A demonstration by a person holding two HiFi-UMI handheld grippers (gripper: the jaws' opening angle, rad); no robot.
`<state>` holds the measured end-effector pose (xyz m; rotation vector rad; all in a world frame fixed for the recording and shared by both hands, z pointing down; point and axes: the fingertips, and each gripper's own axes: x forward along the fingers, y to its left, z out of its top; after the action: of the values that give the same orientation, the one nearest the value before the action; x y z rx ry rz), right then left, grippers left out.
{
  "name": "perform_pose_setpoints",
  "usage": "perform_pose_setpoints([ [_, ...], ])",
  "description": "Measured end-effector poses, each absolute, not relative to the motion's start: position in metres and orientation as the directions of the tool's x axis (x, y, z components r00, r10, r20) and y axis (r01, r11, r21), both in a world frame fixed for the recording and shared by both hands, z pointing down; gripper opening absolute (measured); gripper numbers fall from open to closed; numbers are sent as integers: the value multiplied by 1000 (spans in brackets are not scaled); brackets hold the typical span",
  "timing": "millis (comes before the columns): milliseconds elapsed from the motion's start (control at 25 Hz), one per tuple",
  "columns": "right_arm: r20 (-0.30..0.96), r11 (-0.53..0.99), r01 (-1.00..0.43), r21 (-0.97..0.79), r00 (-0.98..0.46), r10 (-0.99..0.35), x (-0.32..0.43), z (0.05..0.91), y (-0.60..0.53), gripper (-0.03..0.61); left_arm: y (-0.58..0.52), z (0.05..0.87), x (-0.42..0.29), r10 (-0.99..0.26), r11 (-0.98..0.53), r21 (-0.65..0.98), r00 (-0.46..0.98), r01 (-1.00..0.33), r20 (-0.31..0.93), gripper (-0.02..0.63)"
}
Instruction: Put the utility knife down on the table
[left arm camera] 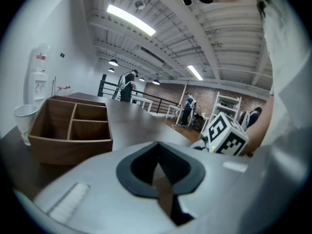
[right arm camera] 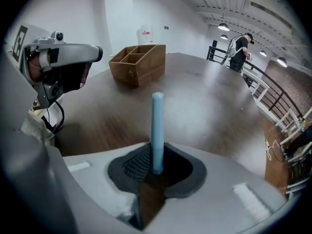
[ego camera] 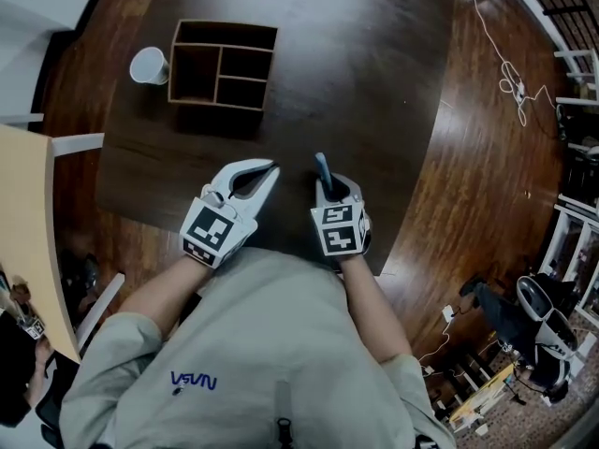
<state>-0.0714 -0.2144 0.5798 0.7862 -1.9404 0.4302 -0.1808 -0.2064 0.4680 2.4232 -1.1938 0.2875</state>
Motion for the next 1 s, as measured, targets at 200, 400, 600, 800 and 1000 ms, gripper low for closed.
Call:
perform_pose_setpoints([
  [200,889,757,-650,70,-304,-343,-71,576,-217,67,-207,469,-177,-691,-556,284,624,-781,365,2],
  [400,905,788,-608,96,-277,-323,-75,579,-215,67,-205,470,-177,-686,-560,286,629,-777,365,2],
  [600,908,791,-604,95,-274,-318,-74,580,-217,72,-205,469,-175,-686,-566,286,634,-773,357,2],
  [800,910,791,-604,96,-269,-315,-69,581,-222,100,-205,468,-172,-685,-568,290,637,-771,353,2],
  [1000,904,780,-619,89,-279,-324,-67,576,-223,118,-207,465,-173,-694,-565,289,635,-773,340,2],
])
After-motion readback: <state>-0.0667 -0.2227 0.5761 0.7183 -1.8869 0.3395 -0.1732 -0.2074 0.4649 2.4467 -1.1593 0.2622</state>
